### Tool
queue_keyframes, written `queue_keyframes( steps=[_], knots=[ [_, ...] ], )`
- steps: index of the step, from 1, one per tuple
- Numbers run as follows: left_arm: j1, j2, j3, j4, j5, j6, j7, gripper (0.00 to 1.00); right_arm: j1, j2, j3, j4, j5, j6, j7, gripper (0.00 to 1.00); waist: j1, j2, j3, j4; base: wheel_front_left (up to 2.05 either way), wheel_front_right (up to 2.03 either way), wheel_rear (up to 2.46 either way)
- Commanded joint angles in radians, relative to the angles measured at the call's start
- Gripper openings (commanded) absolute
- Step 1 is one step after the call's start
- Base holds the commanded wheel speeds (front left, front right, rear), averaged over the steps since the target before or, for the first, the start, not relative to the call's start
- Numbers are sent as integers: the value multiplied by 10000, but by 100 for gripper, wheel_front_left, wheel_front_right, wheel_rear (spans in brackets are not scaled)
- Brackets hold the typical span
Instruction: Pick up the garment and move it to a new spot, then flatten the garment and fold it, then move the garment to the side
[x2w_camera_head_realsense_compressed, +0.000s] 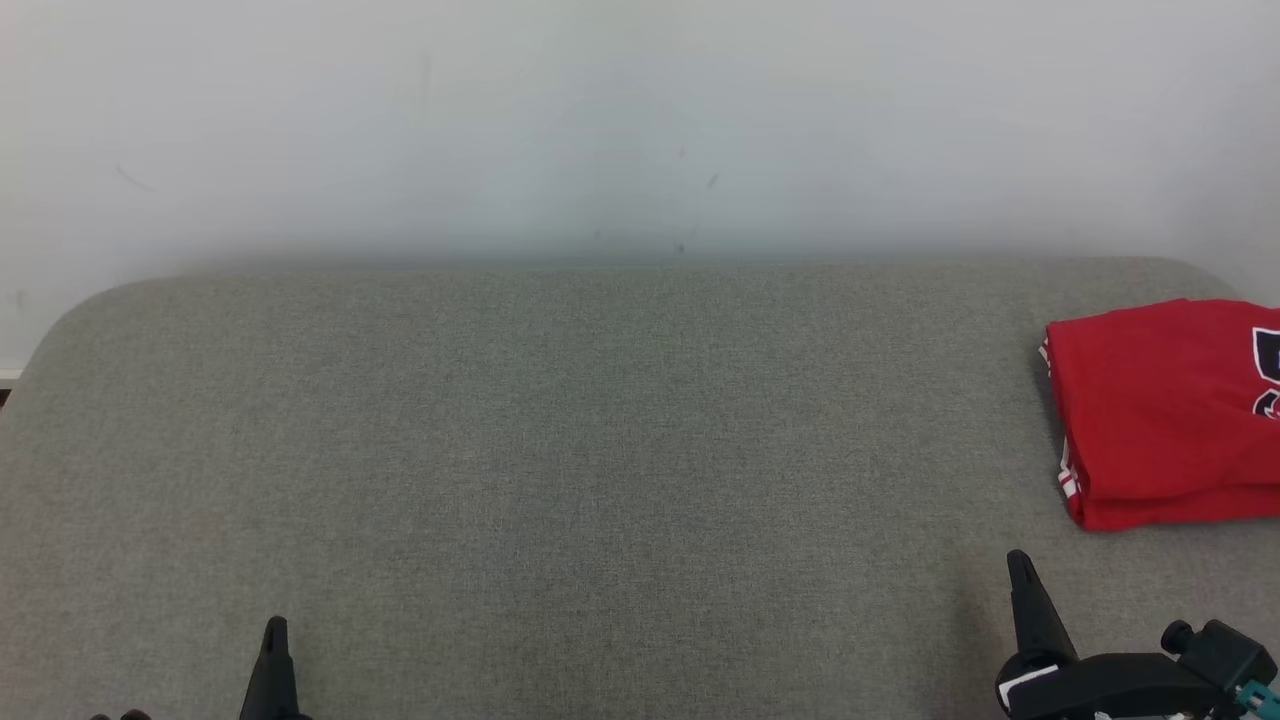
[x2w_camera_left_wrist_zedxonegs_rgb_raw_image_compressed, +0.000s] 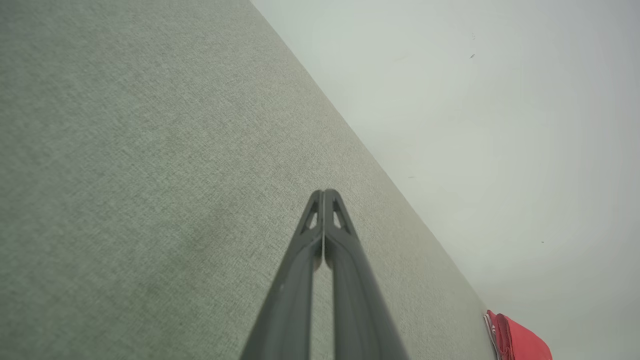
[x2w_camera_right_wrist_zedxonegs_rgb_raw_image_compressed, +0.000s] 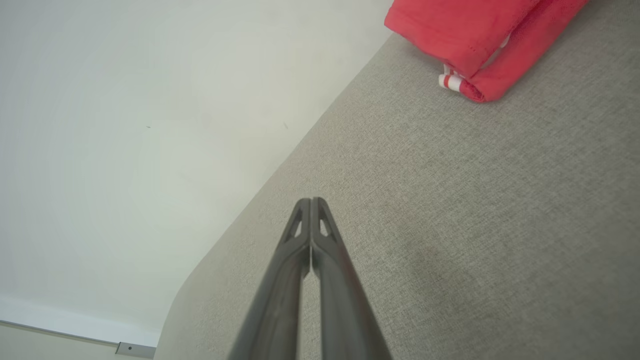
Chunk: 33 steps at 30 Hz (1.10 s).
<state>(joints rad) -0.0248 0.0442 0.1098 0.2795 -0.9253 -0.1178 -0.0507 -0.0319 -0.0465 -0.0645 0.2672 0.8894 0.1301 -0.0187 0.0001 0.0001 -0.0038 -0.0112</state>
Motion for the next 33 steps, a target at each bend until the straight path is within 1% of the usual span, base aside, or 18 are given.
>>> queue_keyframes(
  steps=[1, 20, 33],
  knots=[
    [-220, 55, 66, -117, -243, -59, 81, 0, -233, -32, -33, -176, 276, 5, 16, 0, -1, -1, 1, 2, 0, 0, 0],
    [-527, 66, 182, -141, -2390, -84, 723, 0, -406, -40, -64, -198, 2539, 7, 314, 0, -1, -1, 21, 30, 0, 0, 0],
    [-681, 71, 255, -152, -3583, -106, 1090, 0, -550, -42, -82, -215, 3811, 8, 475, 0, -1, -1, 35, 48, 0, 0, 0]
  ],
)
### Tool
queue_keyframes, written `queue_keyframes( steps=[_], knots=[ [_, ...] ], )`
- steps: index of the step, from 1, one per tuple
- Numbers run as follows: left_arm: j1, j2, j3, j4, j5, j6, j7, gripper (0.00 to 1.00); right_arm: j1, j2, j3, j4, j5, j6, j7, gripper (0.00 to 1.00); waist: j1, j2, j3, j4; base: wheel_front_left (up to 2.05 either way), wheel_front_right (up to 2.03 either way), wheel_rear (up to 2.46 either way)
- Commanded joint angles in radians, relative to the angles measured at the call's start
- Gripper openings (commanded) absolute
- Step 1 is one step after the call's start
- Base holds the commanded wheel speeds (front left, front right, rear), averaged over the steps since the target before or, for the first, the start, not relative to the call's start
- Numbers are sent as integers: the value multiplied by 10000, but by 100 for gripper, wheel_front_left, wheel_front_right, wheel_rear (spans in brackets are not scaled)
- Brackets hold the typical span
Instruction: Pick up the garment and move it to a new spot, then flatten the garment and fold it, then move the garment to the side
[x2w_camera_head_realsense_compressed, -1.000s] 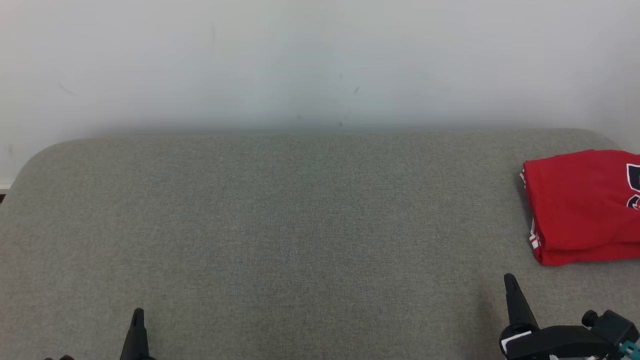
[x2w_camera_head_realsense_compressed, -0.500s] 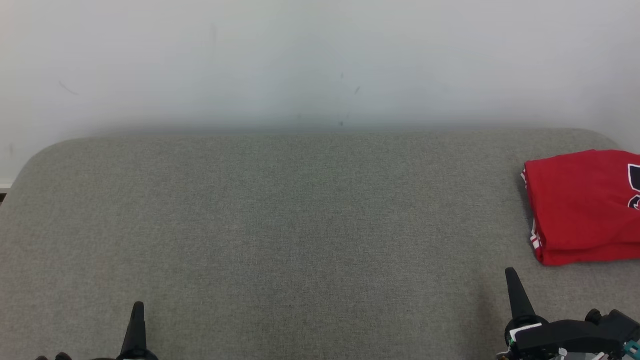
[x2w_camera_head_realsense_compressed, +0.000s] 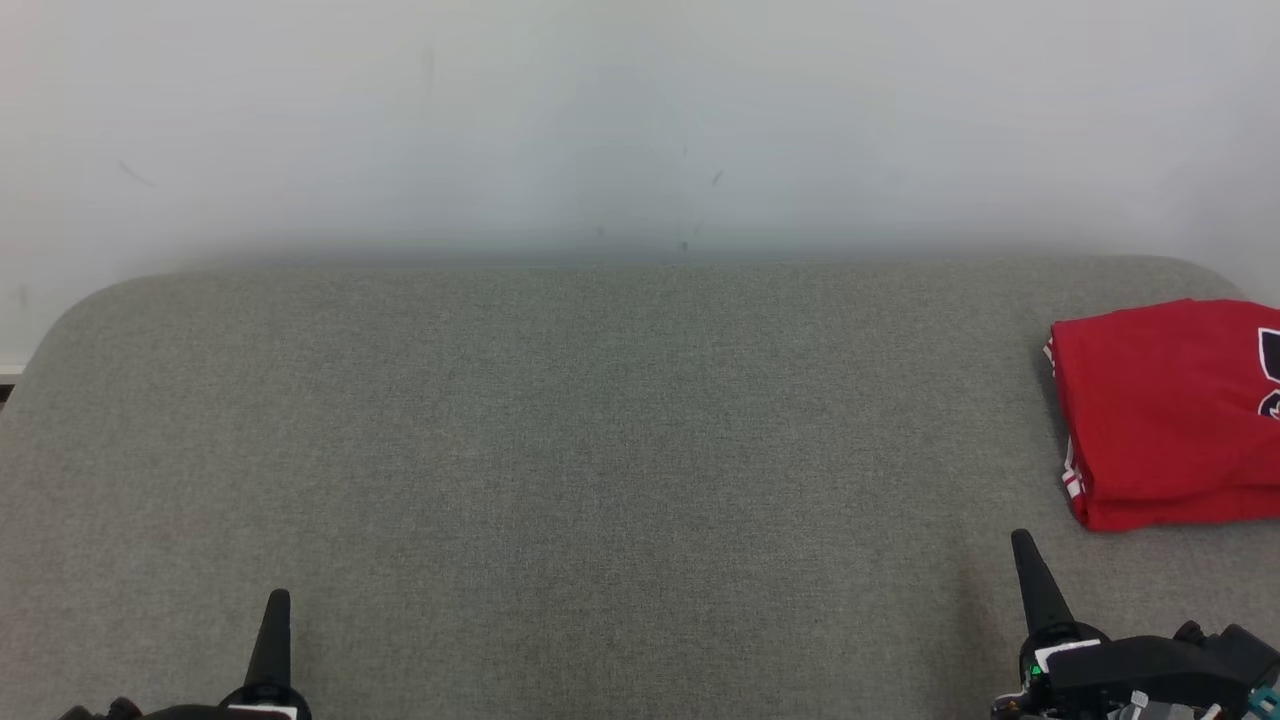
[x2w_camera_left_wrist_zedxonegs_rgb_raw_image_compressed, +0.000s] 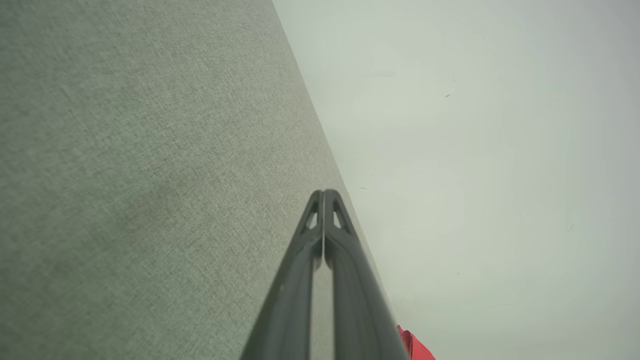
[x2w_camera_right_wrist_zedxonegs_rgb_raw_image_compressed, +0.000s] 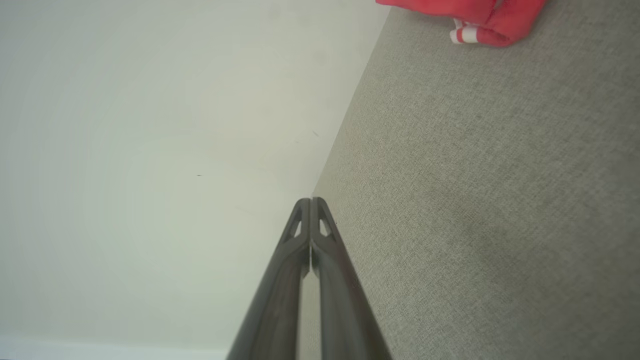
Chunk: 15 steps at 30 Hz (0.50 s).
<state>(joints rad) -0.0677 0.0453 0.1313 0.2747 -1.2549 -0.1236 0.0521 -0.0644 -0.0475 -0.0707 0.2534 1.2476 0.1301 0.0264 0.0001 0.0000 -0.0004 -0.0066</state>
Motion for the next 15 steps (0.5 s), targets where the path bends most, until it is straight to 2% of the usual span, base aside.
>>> queue_keyframes(
  steps=[1, 15],
  knots=[
    [-267, 60, 47, -105, -366, -49, 95, 0, -232, -33, -22, -78, 325, 8, 37, 0, -1, 0, 2, 4, 0, 0, 0],
    [-391, 66, 112, -112, -1424, -69, 411, 0, -301, -36, -37, -90, 1445, 9, 186, 0, -1, 0, 16, 22, 0, 0, 0]
  ],
)
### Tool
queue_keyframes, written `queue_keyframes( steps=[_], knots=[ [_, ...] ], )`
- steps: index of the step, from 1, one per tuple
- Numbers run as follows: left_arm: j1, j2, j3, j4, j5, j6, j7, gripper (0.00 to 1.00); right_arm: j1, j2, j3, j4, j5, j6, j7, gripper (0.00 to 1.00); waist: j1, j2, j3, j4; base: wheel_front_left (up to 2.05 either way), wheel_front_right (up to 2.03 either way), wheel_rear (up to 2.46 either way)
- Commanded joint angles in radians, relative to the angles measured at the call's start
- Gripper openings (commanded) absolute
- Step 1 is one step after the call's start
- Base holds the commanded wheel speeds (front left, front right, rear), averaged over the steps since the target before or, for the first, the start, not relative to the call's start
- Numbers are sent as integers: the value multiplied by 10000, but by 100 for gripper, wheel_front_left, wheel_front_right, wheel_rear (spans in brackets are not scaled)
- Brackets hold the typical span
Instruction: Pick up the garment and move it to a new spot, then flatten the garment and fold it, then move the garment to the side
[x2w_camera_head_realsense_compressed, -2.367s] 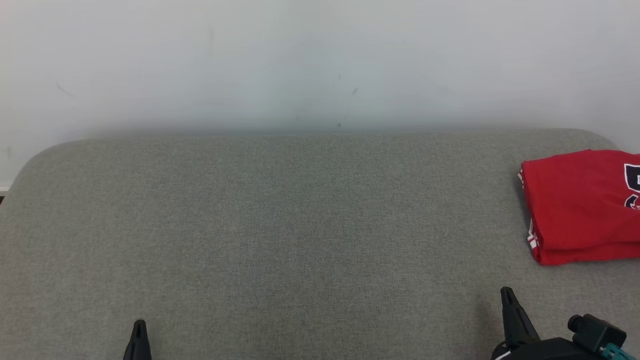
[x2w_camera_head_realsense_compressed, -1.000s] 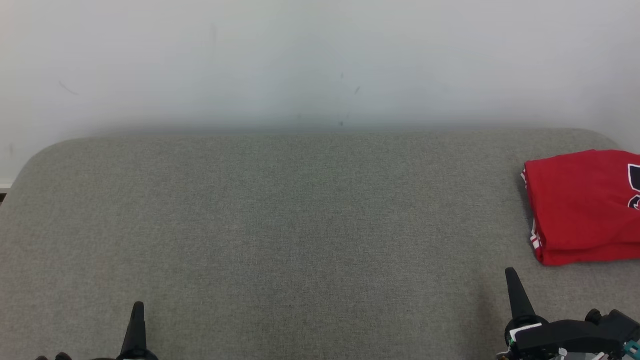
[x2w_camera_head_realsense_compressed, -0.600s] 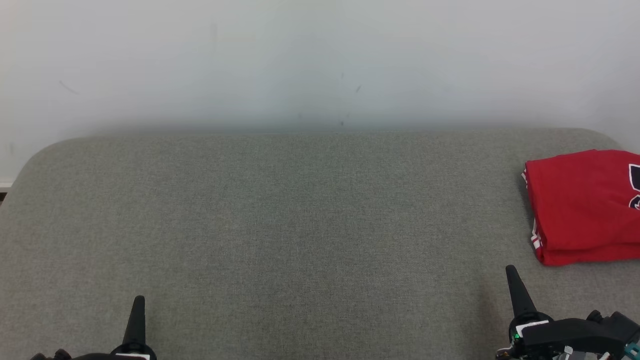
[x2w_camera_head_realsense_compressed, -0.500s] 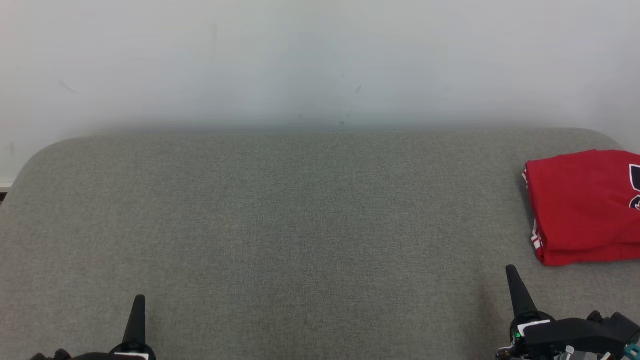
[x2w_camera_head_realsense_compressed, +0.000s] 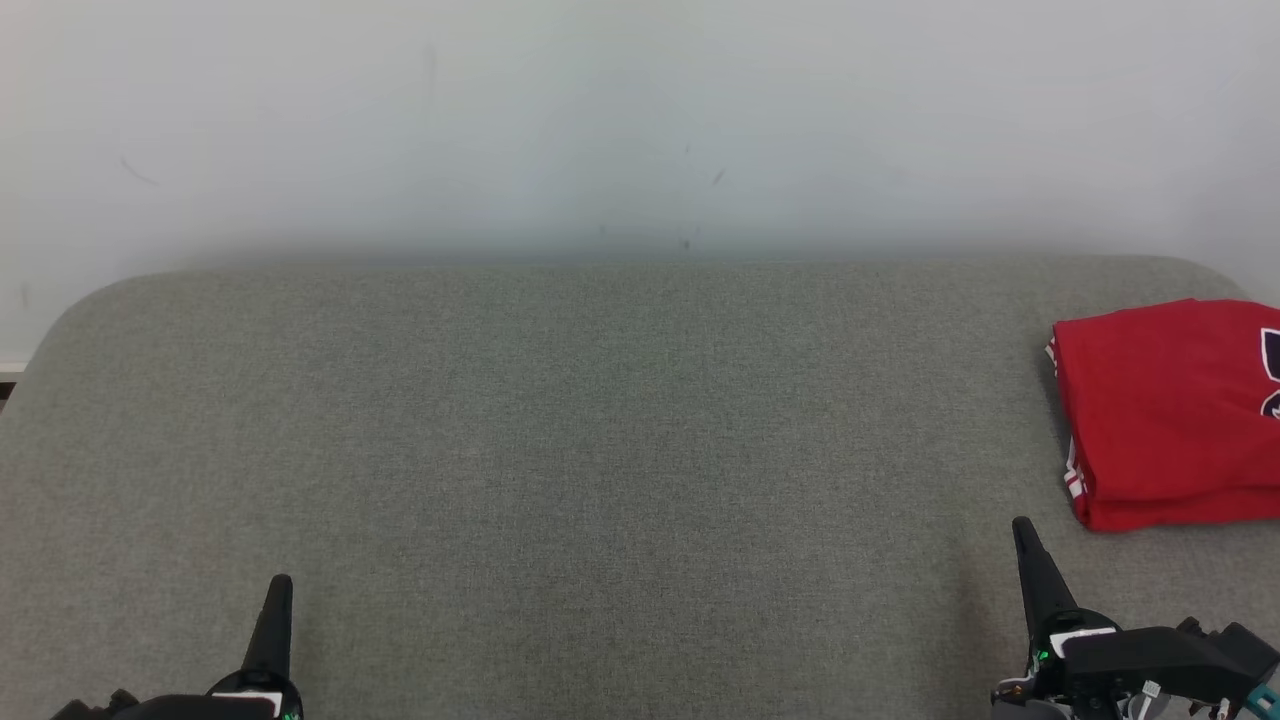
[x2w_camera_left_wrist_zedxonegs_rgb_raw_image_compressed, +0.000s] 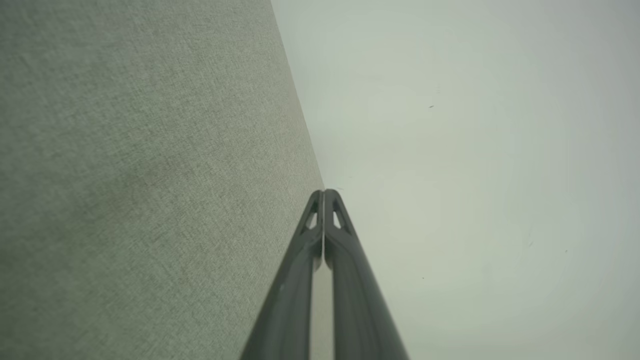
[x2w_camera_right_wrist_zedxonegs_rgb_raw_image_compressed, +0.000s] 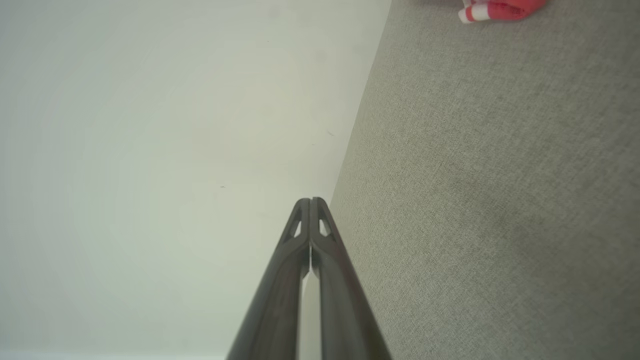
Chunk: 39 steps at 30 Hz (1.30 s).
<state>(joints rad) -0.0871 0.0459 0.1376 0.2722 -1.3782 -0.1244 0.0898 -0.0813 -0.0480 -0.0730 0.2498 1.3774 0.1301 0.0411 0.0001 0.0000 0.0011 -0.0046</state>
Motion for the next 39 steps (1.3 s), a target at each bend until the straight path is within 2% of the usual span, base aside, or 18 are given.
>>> queue_keyframes(
  steps=[1, 30, 39],
  knots=[
    [-210, 61, 54, -87, -272, -63, 68, 0, -142, -29, -15, -53, 232, 9, 44, 0, -1, 0, 1, 2, 0, 0, 0],
    [-416, 69, 165, -93, -2242, -76, 676, 0, -306, -35, -46, -74, 2366, 11, 315, 0, -1, 0, 31, 43, 0, 0, 0],
    [-434, 68, 162, -90, -2305, -77, 688, 0, -318, -34, -44, -74, 2397, 11, 333, 0, -1, 0, 33, 45, 0, 0, 0]
  ],
)
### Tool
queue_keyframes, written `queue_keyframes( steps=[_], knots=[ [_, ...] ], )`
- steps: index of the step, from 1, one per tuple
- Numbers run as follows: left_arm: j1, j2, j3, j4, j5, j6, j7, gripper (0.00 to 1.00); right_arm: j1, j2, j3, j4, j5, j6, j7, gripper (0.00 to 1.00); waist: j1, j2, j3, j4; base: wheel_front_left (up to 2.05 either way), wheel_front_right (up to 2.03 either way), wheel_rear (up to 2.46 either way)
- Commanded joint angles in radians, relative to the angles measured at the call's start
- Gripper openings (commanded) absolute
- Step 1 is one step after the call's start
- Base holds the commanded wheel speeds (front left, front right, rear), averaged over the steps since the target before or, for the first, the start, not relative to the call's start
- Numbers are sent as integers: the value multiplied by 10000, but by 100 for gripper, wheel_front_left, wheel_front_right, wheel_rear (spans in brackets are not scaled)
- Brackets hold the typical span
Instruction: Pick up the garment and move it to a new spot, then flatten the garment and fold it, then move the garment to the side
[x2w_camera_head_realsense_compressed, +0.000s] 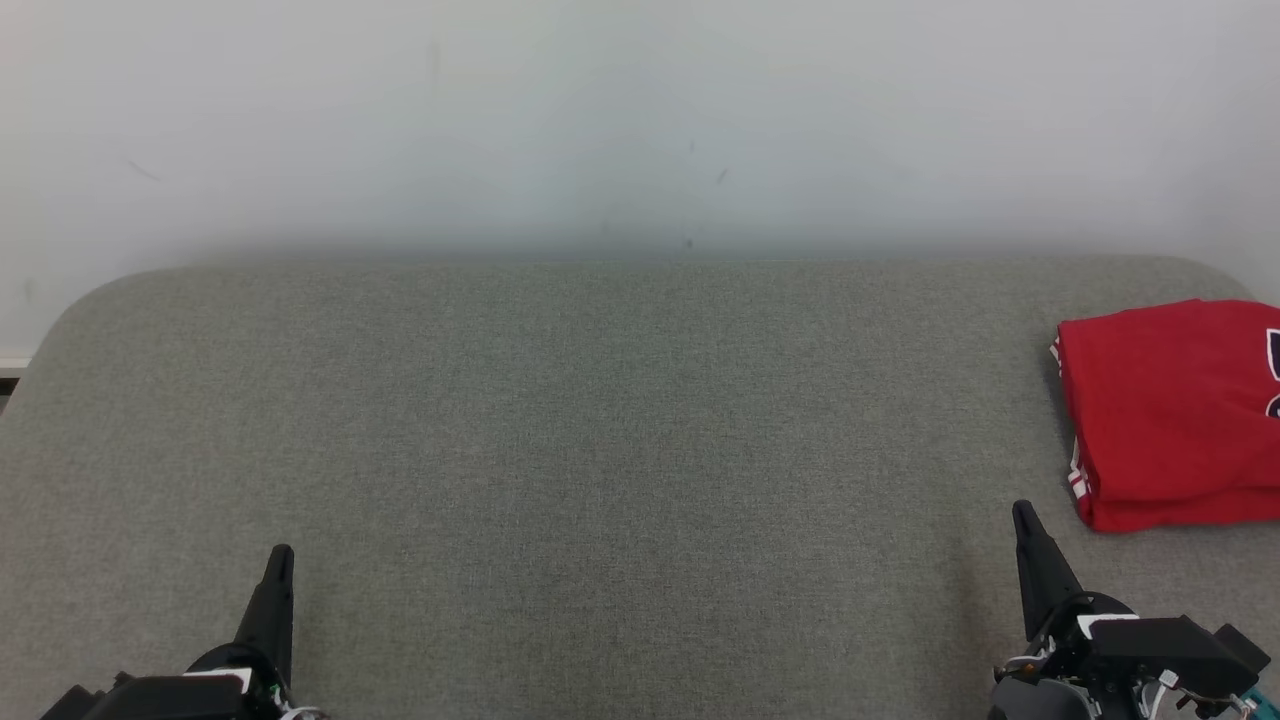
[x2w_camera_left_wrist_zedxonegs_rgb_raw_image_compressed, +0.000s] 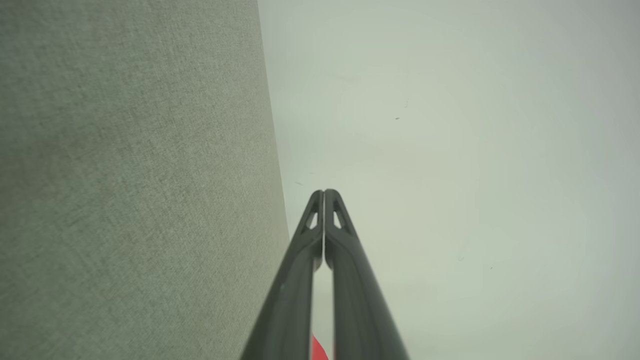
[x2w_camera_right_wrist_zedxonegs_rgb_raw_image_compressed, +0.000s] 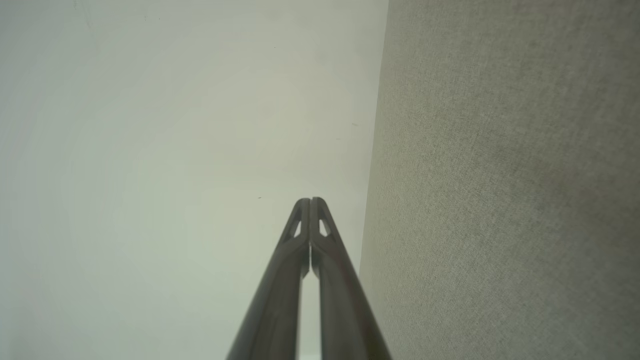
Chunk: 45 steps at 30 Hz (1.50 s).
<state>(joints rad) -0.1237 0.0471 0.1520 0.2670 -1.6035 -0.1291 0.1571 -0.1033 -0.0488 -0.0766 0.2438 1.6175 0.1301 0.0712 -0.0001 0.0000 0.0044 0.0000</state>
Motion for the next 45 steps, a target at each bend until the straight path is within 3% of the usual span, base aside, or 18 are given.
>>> queue_keyframes(
  steps=[1, 45],
  knots=[
    [-67, 58, 19, -38, -52, -31, 15, 0, -97, -27, -7, -14, -5, 11, 32, 0, 1, 0, 0, 0, 0, 0, 0],
    [-66, 57, 19, -42, -53, -29, 13, 0, -96, -27, -5, -13, -4, 11, 30, 0, 1, 0, 0, 0, 0, 0, 0]
  ],
)
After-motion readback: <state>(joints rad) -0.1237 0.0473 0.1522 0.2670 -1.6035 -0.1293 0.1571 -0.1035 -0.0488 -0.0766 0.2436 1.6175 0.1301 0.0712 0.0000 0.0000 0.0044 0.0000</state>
